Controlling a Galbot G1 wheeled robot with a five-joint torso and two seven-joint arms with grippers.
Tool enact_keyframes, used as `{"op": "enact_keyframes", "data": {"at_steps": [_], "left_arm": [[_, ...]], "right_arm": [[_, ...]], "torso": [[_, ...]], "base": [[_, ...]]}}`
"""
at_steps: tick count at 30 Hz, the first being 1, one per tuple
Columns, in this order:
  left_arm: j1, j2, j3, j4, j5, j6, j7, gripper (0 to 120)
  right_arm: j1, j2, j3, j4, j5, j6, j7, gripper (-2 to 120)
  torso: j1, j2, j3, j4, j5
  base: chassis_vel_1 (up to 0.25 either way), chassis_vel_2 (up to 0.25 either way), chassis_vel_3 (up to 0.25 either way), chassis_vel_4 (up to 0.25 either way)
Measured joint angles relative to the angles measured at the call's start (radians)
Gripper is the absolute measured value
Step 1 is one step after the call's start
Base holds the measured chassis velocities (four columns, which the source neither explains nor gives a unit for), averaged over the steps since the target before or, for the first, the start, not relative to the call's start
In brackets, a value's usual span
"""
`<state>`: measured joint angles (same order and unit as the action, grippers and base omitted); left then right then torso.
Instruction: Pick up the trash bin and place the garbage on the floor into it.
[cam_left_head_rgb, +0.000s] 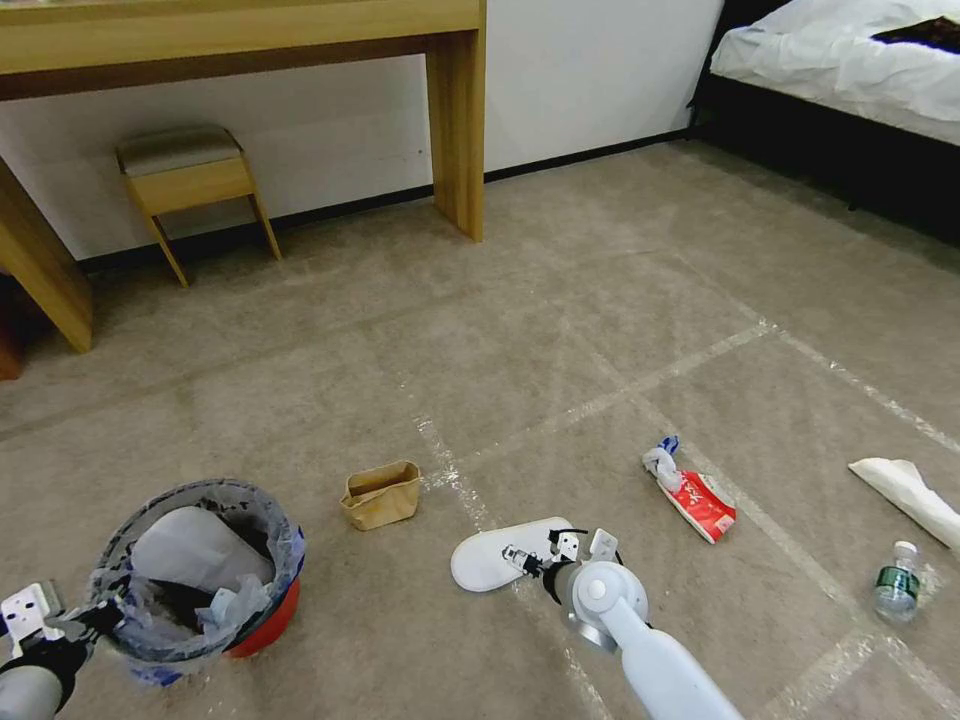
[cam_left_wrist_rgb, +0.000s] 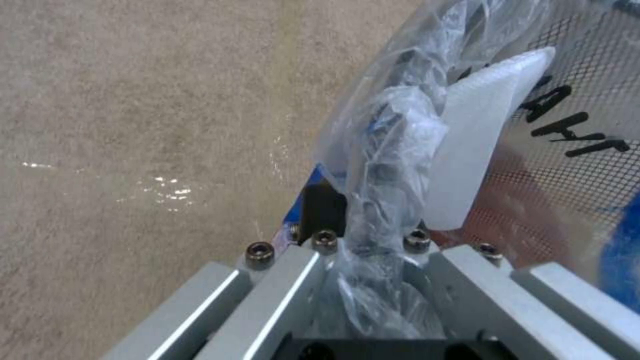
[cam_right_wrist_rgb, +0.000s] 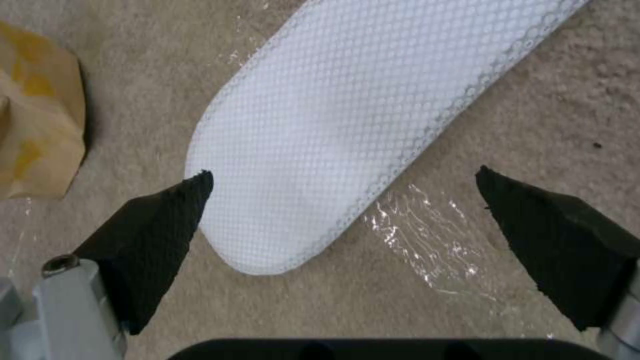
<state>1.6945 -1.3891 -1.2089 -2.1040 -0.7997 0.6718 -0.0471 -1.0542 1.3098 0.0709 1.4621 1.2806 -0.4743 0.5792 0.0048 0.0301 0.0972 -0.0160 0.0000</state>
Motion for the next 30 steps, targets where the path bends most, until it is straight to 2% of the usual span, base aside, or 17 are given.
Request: {"op": "enact_keyframes", "data": {"at_steps": [30], "left_arm": [[0.02, -0.006, -0.011, -0.015, -0.002, -0.001, 0.002, 1]], "right_arm": [[0.05, 0.03, -0.003, -0.111, -0.052, 0.033, -0.064, 100]], "torso": [[0.0, 0.0, 0.0, 0.0, 0.0]], "base": [[0.0, 0.0, 0.0, 0.0]]}}
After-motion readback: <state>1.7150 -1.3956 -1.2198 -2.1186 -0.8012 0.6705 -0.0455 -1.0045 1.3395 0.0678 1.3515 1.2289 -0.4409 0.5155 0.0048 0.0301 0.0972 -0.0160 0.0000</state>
